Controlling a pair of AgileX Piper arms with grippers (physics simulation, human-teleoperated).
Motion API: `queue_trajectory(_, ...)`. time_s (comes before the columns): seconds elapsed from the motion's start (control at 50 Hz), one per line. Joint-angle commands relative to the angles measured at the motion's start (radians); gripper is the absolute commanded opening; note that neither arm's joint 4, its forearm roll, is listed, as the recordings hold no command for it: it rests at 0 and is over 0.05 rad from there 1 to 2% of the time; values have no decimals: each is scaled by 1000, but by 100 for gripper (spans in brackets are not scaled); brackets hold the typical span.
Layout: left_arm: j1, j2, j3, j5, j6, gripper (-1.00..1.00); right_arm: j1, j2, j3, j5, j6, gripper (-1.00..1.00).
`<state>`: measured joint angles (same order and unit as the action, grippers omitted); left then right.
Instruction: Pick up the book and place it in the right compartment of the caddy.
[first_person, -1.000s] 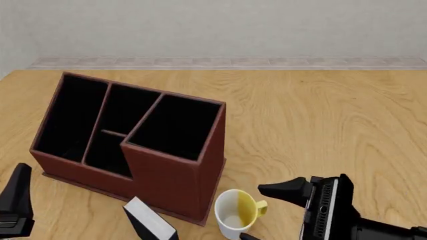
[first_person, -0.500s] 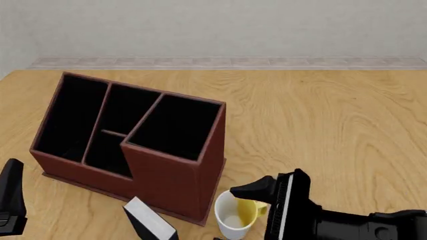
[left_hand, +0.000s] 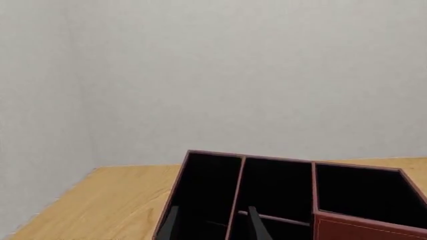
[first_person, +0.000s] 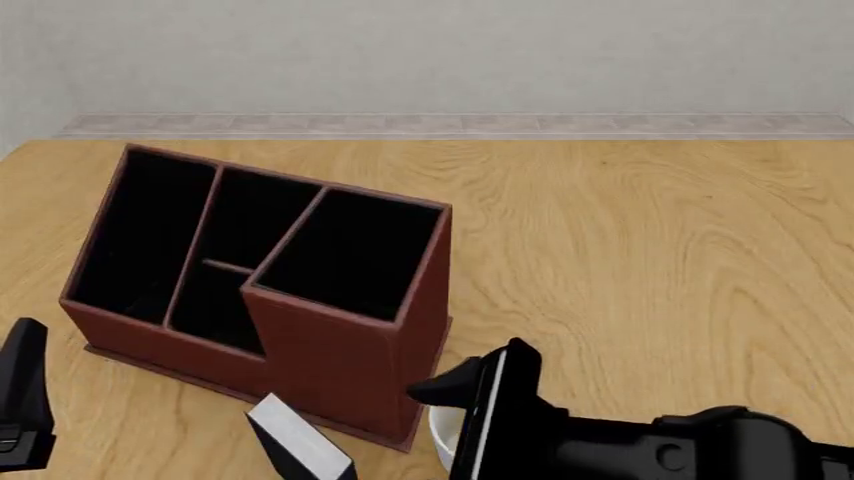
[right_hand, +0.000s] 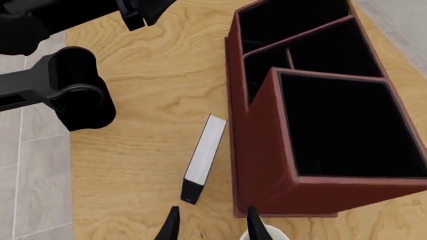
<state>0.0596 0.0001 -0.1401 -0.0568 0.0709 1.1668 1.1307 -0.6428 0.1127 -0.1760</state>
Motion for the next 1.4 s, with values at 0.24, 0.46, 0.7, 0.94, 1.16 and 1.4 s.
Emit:
queue_trajectory(0.24, 9, 0, 6, -5, 2, 100, 31, 112, -43, -54, 43, 100)
queue_trajectory(0.46, 10, 0, 9, -9, 3, 100, 34, 145, -39, -85, 75, 100)
queue_trajectory(0.7, 12, 0, 11, -10, 7, 100, 32, 193, -36, -121, 92, 100)
queue_trajectory(0.94, 16, 0, 30, -24, 10, 100, 46, 250, -51, -150, 122, 100)
queue_trajectory(1.16, 22, 0, 48, -36, 12, 100, 56, 291, -55, -178, 144, 100)
queue_trajectory(1.4, 23, 0, 47, -34, 15, 100, 65, 336, -58, -210, 169, 100)
